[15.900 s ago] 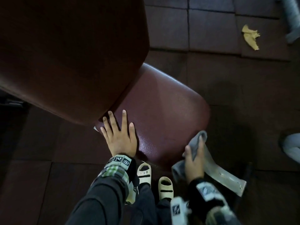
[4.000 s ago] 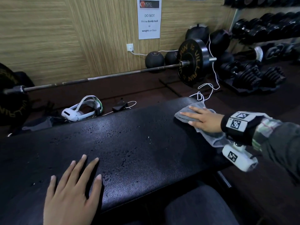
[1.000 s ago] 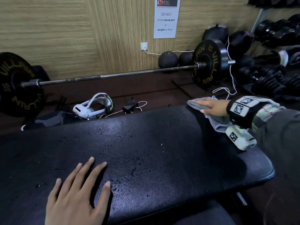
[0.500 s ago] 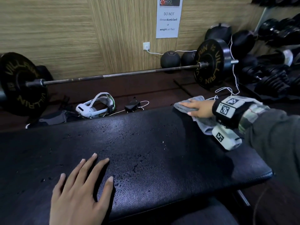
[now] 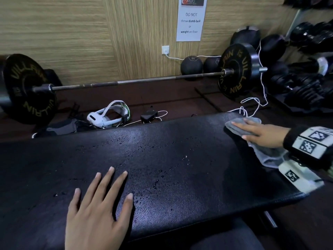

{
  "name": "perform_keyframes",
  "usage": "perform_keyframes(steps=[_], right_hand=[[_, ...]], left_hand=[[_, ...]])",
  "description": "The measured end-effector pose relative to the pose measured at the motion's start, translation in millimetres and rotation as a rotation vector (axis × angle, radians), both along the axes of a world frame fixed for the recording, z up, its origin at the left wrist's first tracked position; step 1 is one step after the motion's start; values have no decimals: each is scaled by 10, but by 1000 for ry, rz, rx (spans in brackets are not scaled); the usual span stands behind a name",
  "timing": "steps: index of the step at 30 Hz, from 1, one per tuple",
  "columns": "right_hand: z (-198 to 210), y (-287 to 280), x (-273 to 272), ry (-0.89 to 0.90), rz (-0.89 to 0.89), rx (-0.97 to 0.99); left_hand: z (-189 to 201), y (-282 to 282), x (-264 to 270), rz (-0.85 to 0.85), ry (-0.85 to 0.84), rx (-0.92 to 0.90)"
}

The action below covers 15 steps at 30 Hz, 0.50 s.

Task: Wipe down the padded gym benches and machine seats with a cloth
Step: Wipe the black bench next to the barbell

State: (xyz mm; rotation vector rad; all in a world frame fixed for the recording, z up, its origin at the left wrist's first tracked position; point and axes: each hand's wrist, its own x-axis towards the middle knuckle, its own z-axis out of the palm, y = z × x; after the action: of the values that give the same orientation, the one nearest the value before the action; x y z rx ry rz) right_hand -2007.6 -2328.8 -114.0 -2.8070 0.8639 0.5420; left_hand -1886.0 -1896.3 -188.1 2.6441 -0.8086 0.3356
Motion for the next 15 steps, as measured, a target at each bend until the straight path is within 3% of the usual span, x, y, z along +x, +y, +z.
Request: perform_keyframes(steps=[4,11,15], right_hand=[[72,40,410,-5,8,-125],[94,589,1288,-115,305,-50],[29,1021,1349,-52,450,-115]], left_hand=[[4,-3,27,3,1,10],[3,14,0,-4,5,5],[14,13,12,-5,22,-5]])
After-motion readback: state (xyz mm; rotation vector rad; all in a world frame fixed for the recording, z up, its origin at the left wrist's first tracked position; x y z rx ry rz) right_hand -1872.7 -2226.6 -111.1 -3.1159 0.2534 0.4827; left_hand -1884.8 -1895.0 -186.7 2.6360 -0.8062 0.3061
